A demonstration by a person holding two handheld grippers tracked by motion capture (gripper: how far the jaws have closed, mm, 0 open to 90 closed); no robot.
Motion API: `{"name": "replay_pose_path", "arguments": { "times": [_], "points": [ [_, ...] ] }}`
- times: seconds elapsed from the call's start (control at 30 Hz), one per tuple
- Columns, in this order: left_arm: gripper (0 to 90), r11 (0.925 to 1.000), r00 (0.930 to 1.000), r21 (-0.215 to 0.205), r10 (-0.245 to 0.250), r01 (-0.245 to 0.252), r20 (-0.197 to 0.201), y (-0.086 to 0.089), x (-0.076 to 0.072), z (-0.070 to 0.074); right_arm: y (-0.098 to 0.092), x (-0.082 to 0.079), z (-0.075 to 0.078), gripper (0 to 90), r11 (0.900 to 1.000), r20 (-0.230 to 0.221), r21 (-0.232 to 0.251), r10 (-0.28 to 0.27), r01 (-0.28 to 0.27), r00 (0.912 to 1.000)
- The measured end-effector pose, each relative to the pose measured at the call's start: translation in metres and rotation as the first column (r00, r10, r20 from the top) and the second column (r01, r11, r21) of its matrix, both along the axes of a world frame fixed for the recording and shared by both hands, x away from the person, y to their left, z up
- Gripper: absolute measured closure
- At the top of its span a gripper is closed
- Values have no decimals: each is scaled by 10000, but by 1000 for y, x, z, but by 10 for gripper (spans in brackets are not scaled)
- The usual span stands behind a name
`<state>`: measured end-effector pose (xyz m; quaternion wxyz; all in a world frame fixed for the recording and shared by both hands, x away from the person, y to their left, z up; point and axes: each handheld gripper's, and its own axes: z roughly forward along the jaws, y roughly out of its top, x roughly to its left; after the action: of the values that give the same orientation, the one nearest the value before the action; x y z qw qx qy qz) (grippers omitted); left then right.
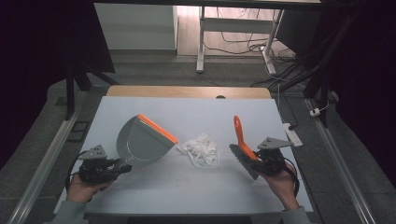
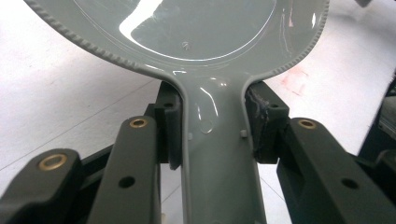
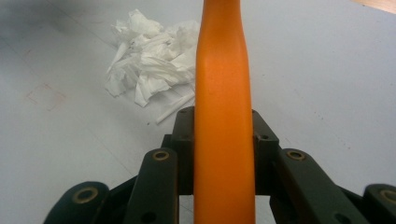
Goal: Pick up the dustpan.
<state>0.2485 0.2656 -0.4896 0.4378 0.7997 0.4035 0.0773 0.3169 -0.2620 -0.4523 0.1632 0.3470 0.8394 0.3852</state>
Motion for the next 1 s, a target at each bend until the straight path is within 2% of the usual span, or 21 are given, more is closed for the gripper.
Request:
{"name": "replay_pose_path", "arguments": {
  "times": [0.13, 0.27, 0.37, 0.47, 0.6, 0.77, 0.87, 1.0],
  "points": [
    [615, 9997, 10000, 249, 39, -39, -33, -2, -1, 4, 0, 0, 0, 704, 10000, 17, -12, -14, 14, 10000],
    [615, 9994, 9996, 228, -267, 266, 46, -3, -3, 7, 1, 0, 1, 704, 10000, 64, 45, -65, 65, 10000],
    [615, 9980, 9983, 256, -582, 583, -56, -5, -4, 9, 1, 0, 1, 703, 10000, 72, 60, -49, 48, 10000],
    [615, 9934, 9939, 326, -1094, 1097, -111, -6, -7, 10, 2, 0, 1, 703, 10000, 80, 46, -32, 31, 10000],
    [615, 9881, 9900, 664, -1363, 1385, -363, -9, -9, 13, 1, -1, 1, 703, 10000, 109, 63, -74, 73, 9999],
    [615, 9812, 9830, 724, -1747, 1786, -573, -10, -9, 11, 1, -1, 1, 704, 9999, 130, 71, -119, 118, 9998],
    [615, 9768, 9796, 797, -1958, 1990, -459, -11, -10, 11, 1, -1, 1, 703, 9999, 140, 73, -117, 116, 9998],
    [615, 9679, 9708, 787, -2357, 2387, -452, -12, -12, 12, 1, -1, 1, 703, 9999, 149, 57, -119, 119, 9998]
  ]
}}
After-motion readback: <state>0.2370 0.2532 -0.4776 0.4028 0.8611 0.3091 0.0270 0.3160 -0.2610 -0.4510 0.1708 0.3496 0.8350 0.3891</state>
